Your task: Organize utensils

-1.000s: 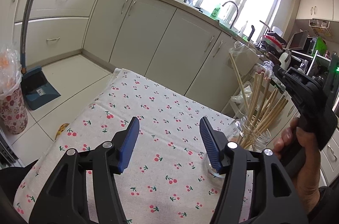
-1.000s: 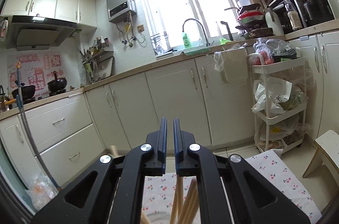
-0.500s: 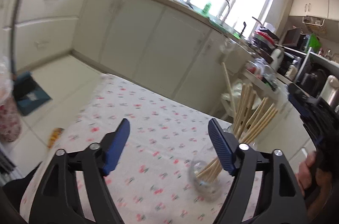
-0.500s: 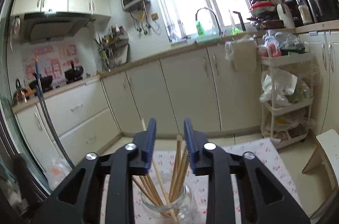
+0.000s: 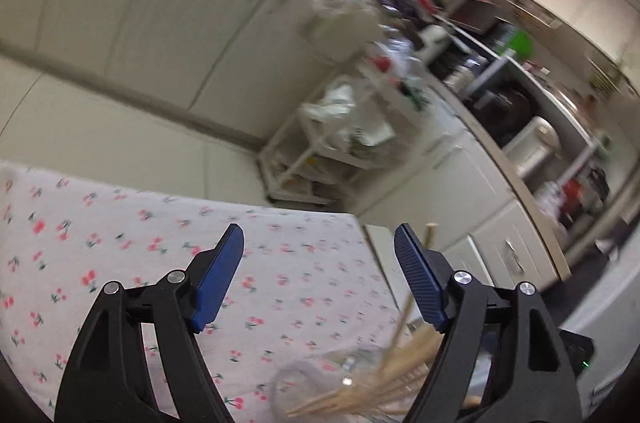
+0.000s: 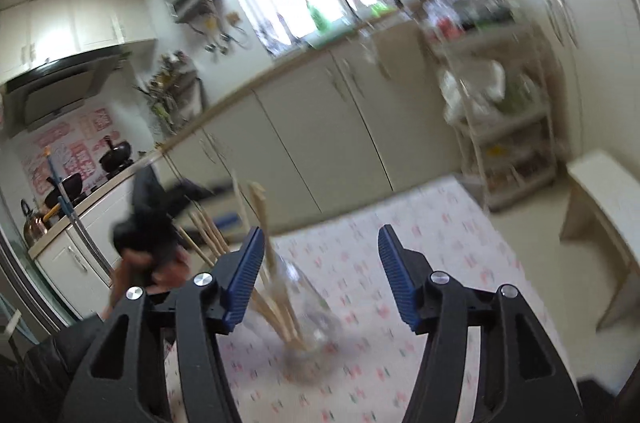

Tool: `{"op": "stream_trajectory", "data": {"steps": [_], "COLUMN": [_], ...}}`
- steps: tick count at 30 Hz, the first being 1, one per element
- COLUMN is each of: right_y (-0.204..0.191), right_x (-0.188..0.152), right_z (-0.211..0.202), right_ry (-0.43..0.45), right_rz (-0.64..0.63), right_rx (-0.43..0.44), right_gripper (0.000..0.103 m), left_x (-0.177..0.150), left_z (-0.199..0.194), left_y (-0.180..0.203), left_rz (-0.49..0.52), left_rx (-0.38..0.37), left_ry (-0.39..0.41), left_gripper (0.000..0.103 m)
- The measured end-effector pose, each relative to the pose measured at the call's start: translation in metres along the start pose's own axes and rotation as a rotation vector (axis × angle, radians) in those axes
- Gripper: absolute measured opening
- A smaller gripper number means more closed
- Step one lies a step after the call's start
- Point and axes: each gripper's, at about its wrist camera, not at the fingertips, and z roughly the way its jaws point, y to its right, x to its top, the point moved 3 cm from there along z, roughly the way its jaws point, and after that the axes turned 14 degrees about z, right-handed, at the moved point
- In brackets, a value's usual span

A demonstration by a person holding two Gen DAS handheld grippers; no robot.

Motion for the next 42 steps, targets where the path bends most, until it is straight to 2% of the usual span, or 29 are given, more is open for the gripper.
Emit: {"op": "stream_trajectory", "data": {"steps": [5, 9, 11, 13, 18, 20, 22, 28, 32, 37, 42], "right_y": [0.016, 0.016, 0.009, 0.005, -0.011, -0.020, -0.031, -0.074, -0.091, -0.103, -0.114], "right_x": [-0.018, -0.027, -0.030, -0.036, -0.056, -0.064, -0.070, -0.087, -0.091, -0.105, -0.120], "right_z": [-0.010, -0.023, -0.027, -0.035, -0.064, -0.078, -0.093, -0.156, -0.200, -0.252, -0.277], "right_ry": [-0.052, -0.087, -0.107, -0.126, -0.174, -0.176, -0.185, -0.195, -0.161, -0.148, -0.160], "right_rz": [0.036, 0.054, 0.030, 0.030, 0.010, -0.014, -0.046, -0.164, -0.187, -0.176, -0.186], "right_rx": [-0.025, -0.017, -0.017, -0.012, -0.086, -0.142, -0.180, -0.211, -0.228, -0.239, -0.223], "right_gripper": [0.063, 0.064, 0.066, 0.066, 0.070, 0.073, 0.075, 0.086, 0.091, 0.094, 0.094], "left_x": [0.000, -0.010, -0.022, -0.040, -0.092, -0.111, -0.129, -0.161, -0.173, -0.184, -0.198], "left_z": [-0.023, -0.057, -0.079, -0.107, -0.161, -0.180, -0.192, -0.221, -0.255, -0.291, -0.315], "left_y": [0.036, 0.060, 0.075, 0.093, 0.138, 0.152, 0.172, 0.239, 0.291, 0.341, 0.359], "left_rz": [0.084, 0.103, 0.127, 0.171, 0.190, 0.170, 0.168, 0.225, 0.288, 0.272, 0.215], "left_rx": [-0.086, -0.032, 0.056, 0.230, 0.545, 0.623, 0.689, 0.775, 0.875, 0.870, 0.852], "left_ry": [0.002, 0.006, 0.004, 0.001, -0.016, -0.038, -0.090, -0.121, -0.079, -0.011, -0.016], "left_gripper": [0.073, 0.078, 0.080, 0.083, 0.091, 0.095, 0.095, 0.095, 0.095, 0.095, 0.095]}}
